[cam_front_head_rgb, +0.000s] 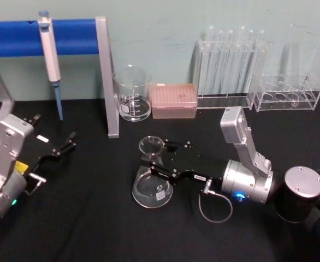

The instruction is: Grasp the erlenmeyer flask with one hand, shake it three times, then place it back.

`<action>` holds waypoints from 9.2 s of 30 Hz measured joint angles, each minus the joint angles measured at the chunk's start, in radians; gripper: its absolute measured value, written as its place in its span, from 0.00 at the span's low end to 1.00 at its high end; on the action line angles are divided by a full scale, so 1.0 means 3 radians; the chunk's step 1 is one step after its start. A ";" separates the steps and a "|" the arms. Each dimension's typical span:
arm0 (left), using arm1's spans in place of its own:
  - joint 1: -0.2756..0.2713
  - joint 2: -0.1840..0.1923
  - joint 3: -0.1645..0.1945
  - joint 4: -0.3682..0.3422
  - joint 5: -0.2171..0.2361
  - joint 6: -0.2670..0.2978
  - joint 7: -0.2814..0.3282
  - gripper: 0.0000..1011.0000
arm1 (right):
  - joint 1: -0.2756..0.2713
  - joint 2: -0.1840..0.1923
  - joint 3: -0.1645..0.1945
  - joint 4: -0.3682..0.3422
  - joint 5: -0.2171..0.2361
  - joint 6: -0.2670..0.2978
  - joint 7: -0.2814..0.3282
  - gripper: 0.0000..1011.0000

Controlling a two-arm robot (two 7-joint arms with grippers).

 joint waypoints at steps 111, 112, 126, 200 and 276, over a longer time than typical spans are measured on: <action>0.0000 0.0000 0.0000 0.0000 0.0000 0.0000 0.0000 0.99 | -0.1275 0.0497 0.1120 -0.1693 -0.0197 -0.0016 -0.1498 0.45; 0.0000 0.0000 0.0000 0.0000 0.0000 0.0000 0.0000 0.99 | -0.1275 0.0497 0.1120 -0.1693 -0.0197 -0.0016 -0.1498 0.44; 0.0000 0.0000 0.0000 0.0000 0.0000 0.0000 0.0000 0.99 | -0.0926 0.0225 0.0788 -0.1414 -0.0163 0.0016 -0.0914 0.45; 0.0000 0.0000 0.0000 0.0000 0.0000 0.0000 0.0000 0.99 | -0.0854 -0.0221 0.0756 -0.1316 -0.0533 0.0305 -0.1155 0.44; 0.0000 0.0000 0.0000 0.0000 0.0000 0.0000 0.0000 0.99 | -0.0389 -0.0082 0.0151 -0.0671 -0.0262 0.0212 -0.0573 0.45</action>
